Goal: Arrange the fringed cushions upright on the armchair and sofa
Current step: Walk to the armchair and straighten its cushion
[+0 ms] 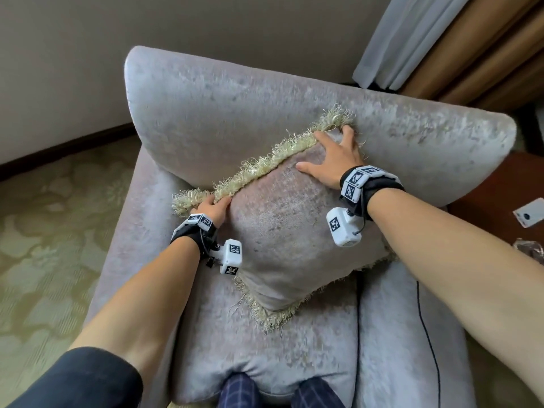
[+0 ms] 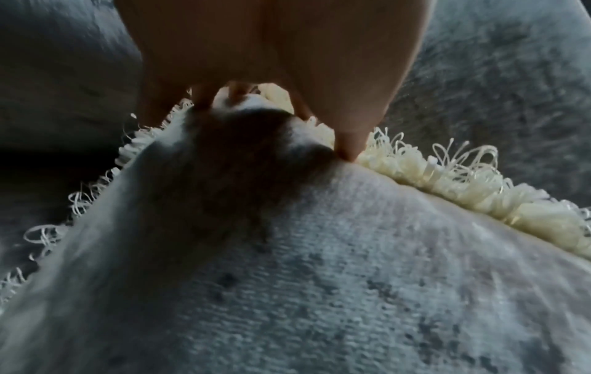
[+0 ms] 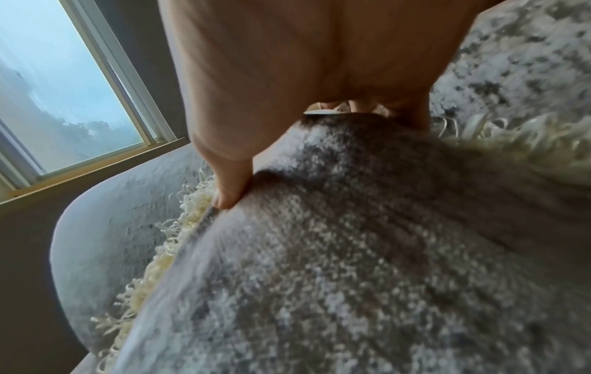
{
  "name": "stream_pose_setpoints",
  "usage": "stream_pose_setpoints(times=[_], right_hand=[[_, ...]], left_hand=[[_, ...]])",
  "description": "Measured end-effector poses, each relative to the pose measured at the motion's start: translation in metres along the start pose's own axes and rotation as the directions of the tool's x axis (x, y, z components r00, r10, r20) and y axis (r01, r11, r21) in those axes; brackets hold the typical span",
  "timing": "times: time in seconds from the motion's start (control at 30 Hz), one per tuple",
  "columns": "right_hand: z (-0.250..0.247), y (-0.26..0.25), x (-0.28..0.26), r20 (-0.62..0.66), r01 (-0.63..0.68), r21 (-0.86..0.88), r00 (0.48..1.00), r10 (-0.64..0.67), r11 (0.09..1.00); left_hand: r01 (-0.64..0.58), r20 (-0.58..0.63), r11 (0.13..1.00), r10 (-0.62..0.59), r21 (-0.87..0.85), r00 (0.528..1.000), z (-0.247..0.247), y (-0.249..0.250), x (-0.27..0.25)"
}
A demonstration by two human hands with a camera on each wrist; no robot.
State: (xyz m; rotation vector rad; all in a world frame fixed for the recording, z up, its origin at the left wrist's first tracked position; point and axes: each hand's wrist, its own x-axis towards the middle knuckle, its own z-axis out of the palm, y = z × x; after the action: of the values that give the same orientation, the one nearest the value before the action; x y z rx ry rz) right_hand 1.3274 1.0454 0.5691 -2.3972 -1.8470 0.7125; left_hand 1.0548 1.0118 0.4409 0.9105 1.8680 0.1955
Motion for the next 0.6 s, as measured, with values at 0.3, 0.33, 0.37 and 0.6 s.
stream_pose_setpoints(times=[0.3, 0.33, 0.37, 0.6], right_hand=[[-0.009, 0.008, -0.014, 0.072, 0.056, -0.081, 0.996, -0.051, 0.995], [-0.009, 0.009, -0.019, 0.065, 0.069, -0.126, 0.996, -0.061, 0.990], [-0.010, 0.009, -0.025, 0.055, 0.078, -0.179, 0.996, -0.069, 0.981], [-0.048, 0.053, -0.072, 0.132, 0.308, -0.359, 0.951, -0.279, 0.881]], left_hand=[[-0.047, -0.066, 0.962, 0.067, 0.268, 0.996, -0.008, -0.021, -0.024], [-0.089, -0.095, 0.949, 0.123, 0.303, 0.988, -0.009, -0.021, -0.032], [-0.163, -0.127, 0.923, 0.219, 0.349, 0.967, -0.010, -0.020, -0.038], [-0.454, -0.038, 0.692, 0.570, 0.561, 0.821, -0.018, 0.010, -0.111]])
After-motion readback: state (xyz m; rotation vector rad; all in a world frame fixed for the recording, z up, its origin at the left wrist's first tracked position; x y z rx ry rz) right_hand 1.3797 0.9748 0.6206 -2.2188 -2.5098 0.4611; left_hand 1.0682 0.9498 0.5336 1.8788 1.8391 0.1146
